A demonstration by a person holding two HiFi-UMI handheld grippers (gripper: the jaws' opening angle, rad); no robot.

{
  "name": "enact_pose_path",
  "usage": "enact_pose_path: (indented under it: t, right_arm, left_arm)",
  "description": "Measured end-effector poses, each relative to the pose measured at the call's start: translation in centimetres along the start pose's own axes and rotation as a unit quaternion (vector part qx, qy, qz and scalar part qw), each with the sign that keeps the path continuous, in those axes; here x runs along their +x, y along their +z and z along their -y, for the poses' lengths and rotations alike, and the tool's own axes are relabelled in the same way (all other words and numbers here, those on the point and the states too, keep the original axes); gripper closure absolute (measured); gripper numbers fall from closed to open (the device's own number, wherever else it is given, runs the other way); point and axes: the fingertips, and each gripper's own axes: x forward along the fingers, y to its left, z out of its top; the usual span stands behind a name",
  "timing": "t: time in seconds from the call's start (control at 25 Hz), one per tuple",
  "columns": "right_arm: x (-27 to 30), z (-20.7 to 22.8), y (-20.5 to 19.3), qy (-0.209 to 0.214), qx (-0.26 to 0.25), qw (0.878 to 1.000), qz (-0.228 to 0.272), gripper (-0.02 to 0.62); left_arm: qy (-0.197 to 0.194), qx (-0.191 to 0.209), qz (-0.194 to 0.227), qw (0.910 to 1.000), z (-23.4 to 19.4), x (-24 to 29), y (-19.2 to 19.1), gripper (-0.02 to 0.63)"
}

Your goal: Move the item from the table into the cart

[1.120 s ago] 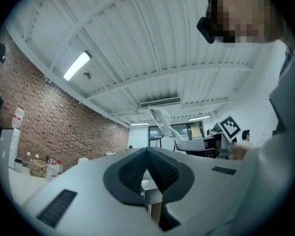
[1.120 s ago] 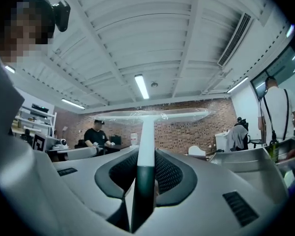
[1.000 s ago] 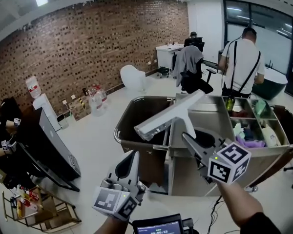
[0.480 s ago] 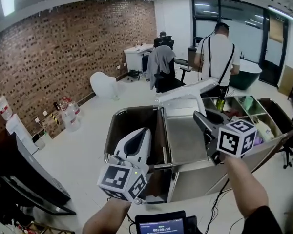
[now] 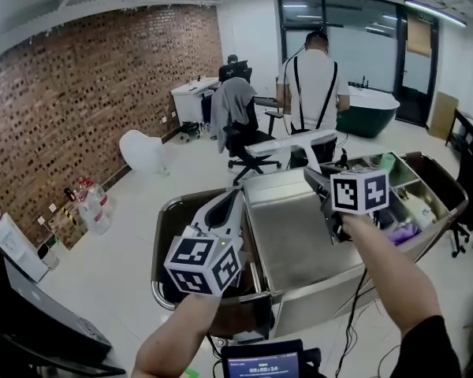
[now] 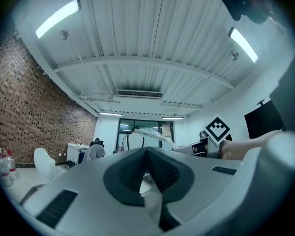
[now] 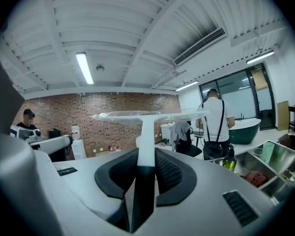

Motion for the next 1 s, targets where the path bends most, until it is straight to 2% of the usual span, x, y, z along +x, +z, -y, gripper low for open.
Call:
enact_pose_path:
  t: [0.2, 0.36, 0.48, 0.72, 1.0]
  right_arm:
    - [4.5, 9.8, -3.4, -0.028, 0.004, 0.998, -0.059, 0.531]
    - [8.9, 13.8, -6.7, -0.045, 0.027, 0.994, -0.095, 0.531]
    - [13.1, 16.2, -8.5, -0.064, 0.019, 0.990, -0.120, 0.531]
    - [18.3, 19.0, -12.5, -0.096, 0.041, 0.981, -0.163, 0.531]
    - [22.0, 19.3, -16.9, -0.096, 0.038, 0.973, -0.207, 0.531]
  left_arm:
    - [0.012, -0.002, -0.016, 0.9998, 0.6, 9.3, -2.4, 0.606]
    - [0.016, -0.020, -0.034, 0.9991, -0.9, 13.7, -5.0, 0.606]
    - [0.006, -0.031, -0.050, 0.9983, -3.1, 16.9, -7.0, 0.606]
    - [-0.021, -0.048, -0.074, 0.9959, -5.7, 19.9, -10.0, 0.606]
    - [-0.001, -0.061, -0.094, 0.9937, -9.4, 22.8, -13.4, 0.606]
